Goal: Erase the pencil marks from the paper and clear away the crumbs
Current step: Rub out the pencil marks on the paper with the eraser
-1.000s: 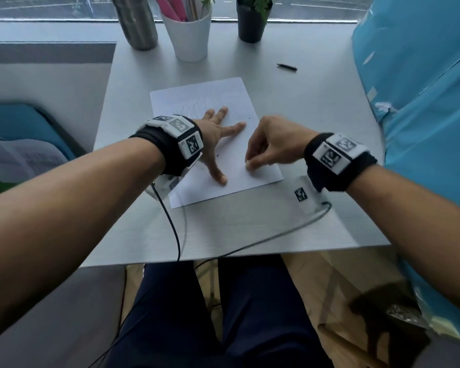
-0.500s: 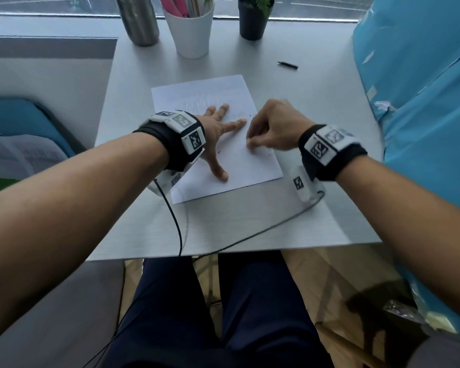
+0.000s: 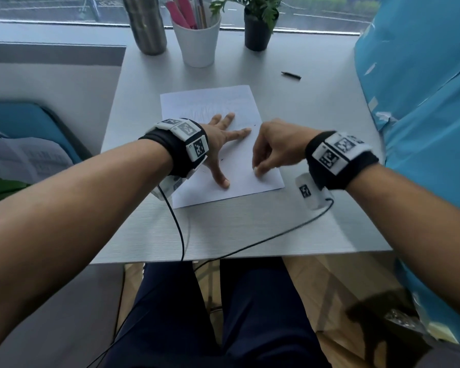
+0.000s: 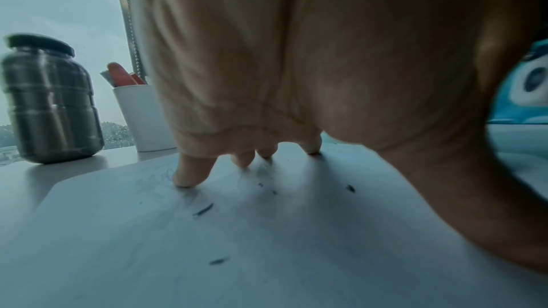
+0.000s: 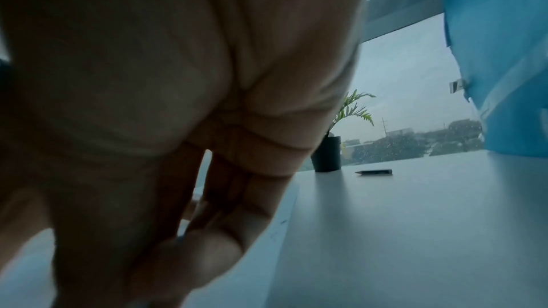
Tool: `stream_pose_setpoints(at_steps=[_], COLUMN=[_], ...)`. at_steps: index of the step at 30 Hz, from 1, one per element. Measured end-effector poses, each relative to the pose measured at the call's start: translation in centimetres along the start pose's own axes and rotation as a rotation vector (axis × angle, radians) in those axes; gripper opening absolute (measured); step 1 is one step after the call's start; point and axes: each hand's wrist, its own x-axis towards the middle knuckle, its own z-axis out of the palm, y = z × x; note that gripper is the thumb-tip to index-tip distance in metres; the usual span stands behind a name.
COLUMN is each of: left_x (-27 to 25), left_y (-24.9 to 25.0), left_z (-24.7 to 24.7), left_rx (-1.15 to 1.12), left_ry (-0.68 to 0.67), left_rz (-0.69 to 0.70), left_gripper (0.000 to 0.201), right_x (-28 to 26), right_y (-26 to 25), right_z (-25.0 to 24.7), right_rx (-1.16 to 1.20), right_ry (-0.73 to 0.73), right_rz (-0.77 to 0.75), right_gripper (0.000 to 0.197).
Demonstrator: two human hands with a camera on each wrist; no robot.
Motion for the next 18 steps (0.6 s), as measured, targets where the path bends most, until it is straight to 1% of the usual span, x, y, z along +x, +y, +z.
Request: stream_pose_setpoints(at_steps=[3,4,5,6,8,9,10,12,13,15,18], left_x=[0.2,0.2,0.2,0.2,0.0,-0.2,-0.4,-0.9,-1.2,-1.7,-2.4], left_y=[-0.1,-0.3,-0.5,-0.8,-1.3,-1.5,-1.8,-2.5,-2.9,-3.4,-2.7], left_z=[0.1,0.2,0.2,0.3,0.4,0.4,0.3,0.0,-0.1,0.0,0.8], left_rx=[-0.002,-0.001,0.004,0.01,0.019,0.025,0.035,0.058,0.076,0.107,0.126], left_ry=[0.006,0.004,-0.002,-0.008,-0.019,-0.023,-0.033,-0.062,-0.073,-0.071,0.033], left_rz=[0.017,0.023,0.034,0.055,0.116,0.149,0.181,0.228,0.239,0.25,0.251], left_gripper=[0.145,0.146,0.146,0.147,0.147,0.146,0.146,0.145,0.144,0.138,0.118], right_x=[1.8,2.0,1.8,1.1,-0.5,-0.9,-0.9,0.0,0.6,1.6,2.3], right_y=[1.1,1.2,1.1,0.9,0.2,0.2,0.3,0.8,1.2,1.7,2.1], right_z=[-0.9,-0.7,-0.3,0.1,0.7,0.6,0.3,-0.5,-0.8,-0.6,0.2], right_rx=[0.08,0.113,0.128,0.126,0.088,0.069,0.07,0.104,0.094,0.007,-0.033], right_ry=[0.299,0.348,0.341,0.289,0.11,0.061,0.087,0.243,0.283,0.257,0.23], right_rz=[0.064,0.073,0.07,0.058,0.038,0.035,0.038,0.054,0.058,0.064,0.096], right_gripper=[0.009,0.009,0.009,0.009,0.008,0.008,0.008,0.009,0.009,0.009,0.011])
